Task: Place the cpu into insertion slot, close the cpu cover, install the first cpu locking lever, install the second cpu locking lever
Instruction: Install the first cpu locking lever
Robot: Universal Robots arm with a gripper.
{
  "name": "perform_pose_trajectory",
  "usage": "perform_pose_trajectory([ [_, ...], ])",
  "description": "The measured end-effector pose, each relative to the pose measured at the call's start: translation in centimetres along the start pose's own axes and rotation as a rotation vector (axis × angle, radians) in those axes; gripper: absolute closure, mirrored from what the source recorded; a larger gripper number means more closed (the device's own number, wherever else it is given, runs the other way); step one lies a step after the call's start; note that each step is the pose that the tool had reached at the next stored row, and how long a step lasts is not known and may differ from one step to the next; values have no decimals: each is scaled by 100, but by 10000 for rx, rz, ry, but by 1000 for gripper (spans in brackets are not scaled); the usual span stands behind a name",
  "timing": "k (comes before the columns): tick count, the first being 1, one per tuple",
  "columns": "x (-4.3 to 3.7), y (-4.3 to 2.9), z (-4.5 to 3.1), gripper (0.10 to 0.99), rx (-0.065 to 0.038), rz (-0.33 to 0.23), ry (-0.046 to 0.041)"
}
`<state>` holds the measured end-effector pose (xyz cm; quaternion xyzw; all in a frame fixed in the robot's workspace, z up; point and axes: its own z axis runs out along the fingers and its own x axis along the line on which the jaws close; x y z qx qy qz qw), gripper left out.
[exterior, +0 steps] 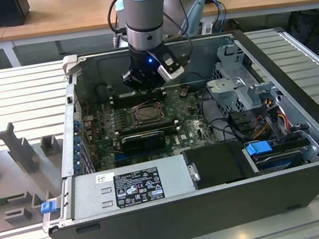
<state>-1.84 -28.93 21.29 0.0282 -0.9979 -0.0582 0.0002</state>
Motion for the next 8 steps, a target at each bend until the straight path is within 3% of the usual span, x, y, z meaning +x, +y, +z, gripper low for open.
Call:
perform_pose_trajectory([
  [8, -11, -8, 58, 980, 2, 2, 0],
])
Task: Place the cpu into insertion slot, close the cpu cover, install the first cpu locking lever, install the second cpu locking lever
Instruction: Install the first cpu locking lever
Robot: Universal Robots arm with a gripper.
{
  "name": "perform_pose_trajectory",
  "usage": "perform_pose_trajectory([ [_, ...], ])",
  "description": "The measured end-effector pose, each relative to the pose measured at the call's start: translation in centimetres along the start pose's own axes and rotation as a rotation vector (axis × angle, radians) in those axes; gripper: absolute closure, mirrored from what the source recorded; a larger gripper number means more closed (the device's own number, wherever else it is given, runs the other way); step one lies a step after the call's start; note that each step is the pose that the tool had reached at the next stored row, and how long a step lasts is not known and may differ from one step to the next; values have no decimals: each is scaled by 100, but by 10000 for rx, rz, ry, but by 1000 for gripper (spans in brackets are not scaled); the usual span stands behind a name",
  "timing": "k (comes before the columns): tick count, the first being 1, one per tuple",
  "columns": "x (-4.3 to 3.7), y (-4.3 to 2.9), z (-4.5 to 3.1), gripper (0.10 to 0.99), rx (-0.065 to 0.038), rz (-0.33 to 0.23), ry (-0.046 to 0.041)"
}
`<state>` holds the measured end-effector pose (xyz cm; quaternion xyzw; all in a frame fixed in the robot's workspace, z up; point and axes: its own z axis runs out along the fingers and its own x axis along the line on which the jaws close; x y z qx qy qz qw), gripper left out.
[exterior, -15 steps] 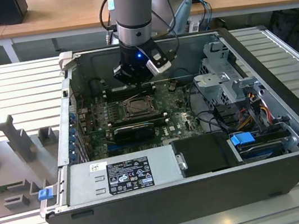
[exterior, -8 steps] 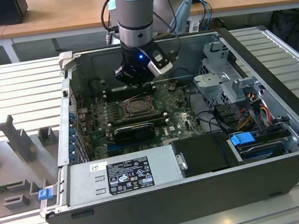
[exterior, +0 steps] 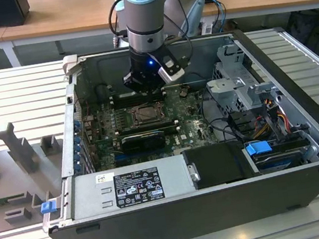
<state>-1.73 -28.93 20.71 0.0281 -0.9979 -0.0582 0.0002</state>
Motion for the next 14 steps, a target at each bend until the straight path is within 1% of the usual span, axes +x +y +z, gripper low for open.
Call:
perform_pose_trajectory([
  [2, -1, -2, 16, 980, 24, -3, 1],
  [8, -2, -5, 39, 980, 51, -1, 4],
  [11, -2, -5, 33, 980, 78, -2, 5],
  [14, -3, -1, 11, 980, 73, -2, 3],
])
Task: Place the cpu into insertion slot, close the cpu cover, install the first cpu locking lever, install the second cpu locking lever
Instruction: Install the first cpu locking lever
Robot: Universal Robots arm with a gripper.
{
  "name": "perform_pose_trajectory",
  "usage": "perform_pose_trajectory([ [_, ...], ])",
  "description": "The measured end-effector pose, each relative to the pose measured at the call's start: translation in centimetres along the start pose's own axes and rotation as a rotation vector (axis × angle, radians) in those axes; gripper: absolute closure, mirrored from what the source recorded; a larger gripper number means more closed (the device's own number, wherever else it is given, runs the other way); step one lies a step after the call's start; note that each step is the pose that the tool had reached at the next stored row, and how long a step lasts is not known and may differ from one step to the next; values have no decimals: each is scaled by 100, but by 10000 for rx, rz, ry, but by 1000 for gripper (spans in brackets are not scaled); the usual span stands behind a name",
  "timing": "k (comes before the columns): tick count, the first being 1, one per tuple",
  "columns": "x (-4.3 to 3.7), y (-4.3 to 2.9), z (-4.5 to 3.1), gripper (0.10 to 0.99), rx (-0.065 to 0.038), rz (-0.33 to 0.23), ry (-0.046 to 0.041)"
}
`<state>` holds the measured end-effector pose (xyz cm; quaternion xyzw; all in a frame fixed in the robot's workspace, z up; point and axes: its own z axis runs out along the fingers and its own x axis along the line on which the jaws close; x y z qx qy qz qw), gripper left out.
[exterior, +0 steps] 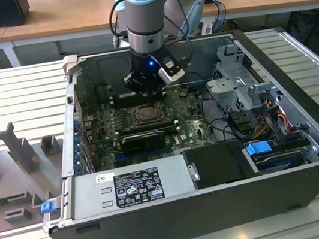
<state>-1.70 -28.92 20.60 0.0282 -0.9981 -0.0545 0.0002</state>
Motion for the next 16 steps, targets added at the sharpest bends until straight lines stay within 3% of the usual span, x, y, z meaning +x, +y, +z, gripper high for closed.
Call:
perform_pose_trajectory([
  [7, -2, -3, 20, 980, 176, 0, 10],
  [10, -2, -6, 35, 980, 190, 0, 12],
  [12, -1, -9, 58, 980, 169, 1, 14],
  [13, 0, -9, 60, 980, -13, 1, 4],
  [14, -2, -6, 58, 980, -83, 0, -5],
  [16, -2, -2, 31, 980, -98, 1, -10],
])
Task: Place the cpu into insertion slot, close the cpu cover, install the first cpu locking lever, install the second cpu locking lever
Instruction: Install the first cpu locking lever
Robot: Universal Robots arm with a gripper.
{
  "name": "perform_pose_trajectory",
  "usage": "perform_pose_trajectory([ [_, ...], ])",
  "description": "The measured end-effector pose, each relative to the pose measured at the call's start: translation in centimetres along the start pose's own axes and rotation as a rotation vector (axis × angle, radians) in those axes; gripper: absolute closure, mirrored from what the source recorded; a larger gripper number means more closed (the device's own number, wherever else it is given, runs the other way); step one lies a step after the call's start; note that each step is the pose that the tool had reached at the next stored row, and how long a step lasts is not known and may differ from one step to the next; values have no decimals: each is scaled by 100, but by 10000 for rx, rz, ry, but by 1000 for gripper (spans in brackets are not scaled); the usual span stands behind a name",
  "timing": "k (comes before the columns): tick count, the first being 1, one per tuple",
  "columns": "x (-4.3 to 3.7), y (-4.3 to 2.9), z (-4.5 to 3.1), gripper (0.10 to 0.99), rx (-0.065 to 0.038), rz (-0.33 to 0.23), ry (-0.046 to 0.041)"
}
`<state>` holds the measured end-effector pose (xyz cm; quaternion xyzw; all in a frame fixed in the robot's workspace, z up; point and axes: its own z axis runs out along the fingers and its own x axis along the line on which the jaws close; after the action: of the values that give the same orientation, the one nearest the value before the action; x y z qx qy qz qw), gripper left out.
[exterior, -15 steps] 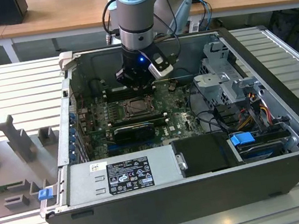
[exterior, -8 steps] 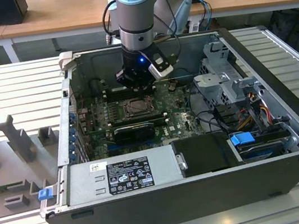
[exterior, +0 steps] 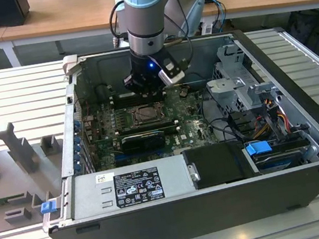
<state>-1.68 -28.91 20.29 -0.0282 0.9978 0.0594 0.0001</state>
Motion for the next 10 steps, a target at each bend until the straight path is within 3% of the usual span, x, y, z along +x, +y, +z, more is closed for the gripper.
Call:
perform_pose_trajectory([
  [5, 1, 4, -79, 980, 42, 0, 11],
  [10, 1, 0, -81, 980, 42, -1, 11],
])
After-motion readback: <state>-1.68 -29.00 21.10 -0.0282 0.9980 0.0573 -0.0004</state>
